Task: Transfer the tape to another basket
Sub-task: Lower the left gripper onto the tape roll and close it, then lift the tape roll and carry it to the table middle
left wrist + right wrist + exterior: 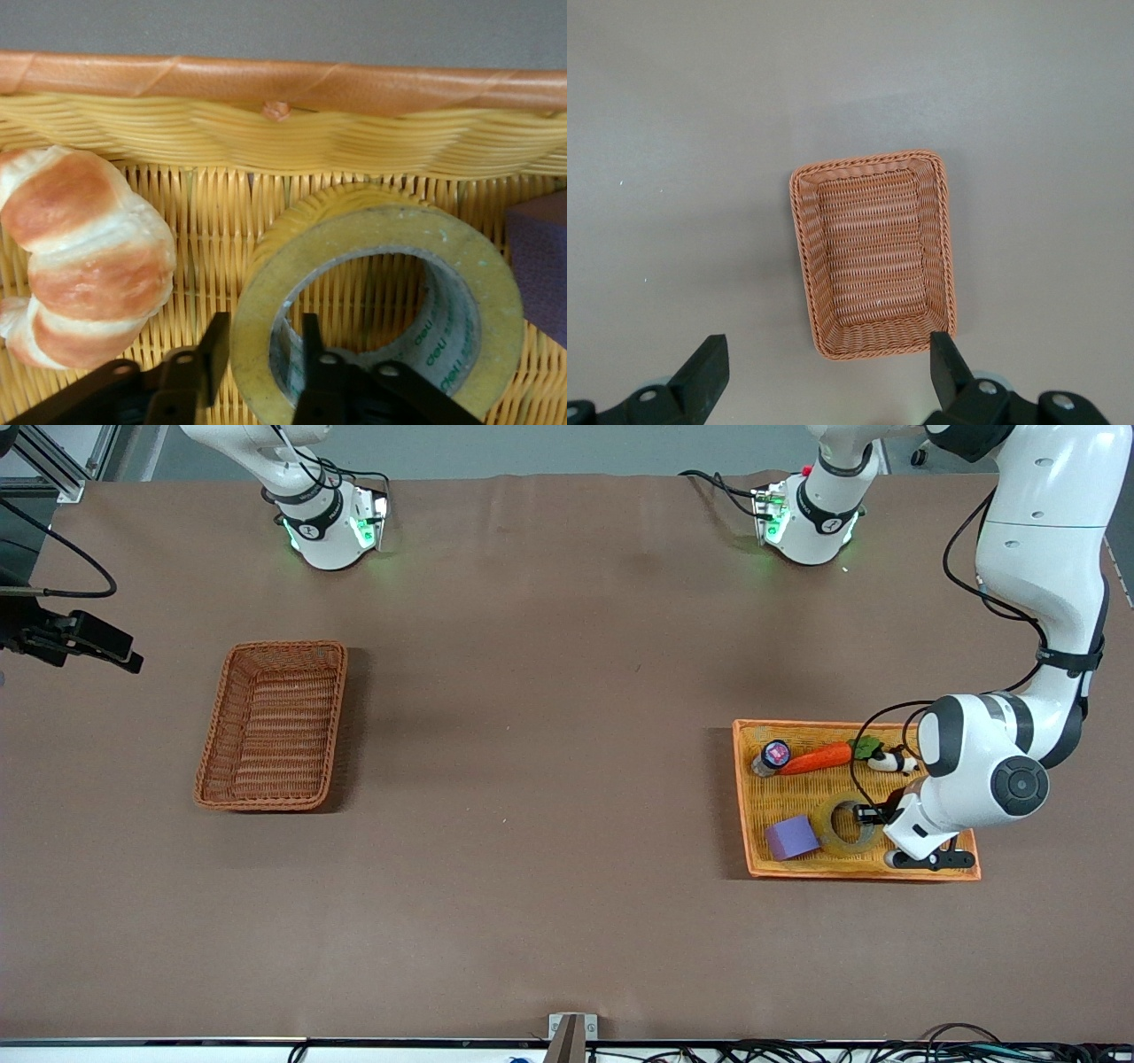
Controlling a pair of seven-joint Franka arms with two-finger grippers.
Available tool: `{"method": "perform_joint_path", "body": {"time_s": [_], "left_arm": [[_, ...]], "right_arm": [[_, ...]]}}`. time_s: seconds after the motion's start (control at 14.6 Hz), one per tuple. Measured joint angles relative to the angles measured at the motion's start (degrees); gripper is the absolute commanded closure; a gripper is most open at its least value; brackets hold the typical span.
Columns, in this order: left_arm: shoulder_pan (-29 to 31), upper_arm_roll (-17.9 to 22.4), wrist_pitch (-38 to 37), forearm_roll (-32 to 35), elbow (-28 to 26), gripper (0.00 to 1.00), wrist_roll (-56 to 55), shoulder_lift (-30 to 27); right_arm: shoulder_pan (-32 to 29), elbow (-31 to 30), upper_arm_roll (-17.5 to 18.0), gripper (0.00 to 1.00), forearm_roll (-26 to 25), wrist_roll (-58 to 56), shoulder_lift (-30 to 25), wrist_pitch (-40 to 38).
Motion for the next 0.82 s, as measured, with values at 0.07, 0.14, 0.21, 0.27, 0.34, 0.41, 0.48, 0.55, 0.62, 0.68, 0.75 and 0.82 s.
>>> {"method": "perform_joint_path", "body": {"time_s": [0.07, 0.14, 0.21, 0.27, 0.34, 0.41, 0.48, 0.55, 0.62, 0.68, 0.75, 0.82], "left_arm": [[0.1, 0.0, 0.0, 0.1, 0.3, 1.0, 0.1, 0.0], [0.1, 0.0, 0.0, 0.1, 0.6, 1.0, 0.3, -0.2], [0.2, 0.0, -0.2, 0.1, 1.2, 1.0, 0.3, -0.8], [0.3, 0.0, -1.1, 0.1, 1.9, 1.0, 0.3, -1.9], [0.2, -0.1, -3.1, 0.1, 2.6, 1.0, 0.3, -3.8], [0.2, -0.5, -5.7, 0.1, 3.3, 1.0, 0.3, -6.1], [0.1, -1.4, -8.5, 0.1, 3.9, 1.0, 0.3, -8.7], [0.0, -3.1, -11.5, 0.1, 4.3, 1.0, 0.2, -11.2], [-0.2, -5.3, -14.2, 0.1, 4.7, 1.0, -0.9, -13.1], [-0.5, -8.0, -16.6, 0.1, 5.0, 1.0, -3.0, -14.3], [-1.0, -10.7, -18.2, 0.1, 5.2, 1.0, -5.6, -14.7], [-1.6, -13.4, -18.9, 0.1, 5.2, 1.0, -8.9, -14.5]], "right_arm": [[0.0, 0.0, 0.0, 0.0, 0.0, 0.0, 0.0, 0.0], [0.0, 0.0, 0.0, 0.0, 0.0, 0.0, 0.0, 0.0], [0.0, 0.0, 0.0, 0.0, 0.0, 0.0, 0.0, 0.0], [0.0, 0.0, 0.0, 0.0, 0.0, 0.0, 0.0, 0.0], [0.0, 0.0, 0.0, 0.0, 0.0, 0.0, 0.0, 0.0], [0.0, 0.0, 0.0, 0.0, 0.0, 0.0, 0.0, 0.0], [0.0, 0.0, 0.0, 0.0, 0.0, 0.0, 0.0, 0.0], [0.0, 0.0, 0.0, 0.0, 0.0, 0.0, 0.0, 0.0], [0.0, 0.0, 0.0, 0.0, 0.0, 0.0, 0.0, 0.0], [0.0, 0.0, 0.0, 0.0, 0.0, 0.0, 0.0, 0.0], [0.0, 0.0, 0.0, 0.0, 0.0, 0.0, 0.0, 0.0], [0.0, 0.0, 0.0, 0.0, 0.0, 0.0, 0.0, 0.0]]}}
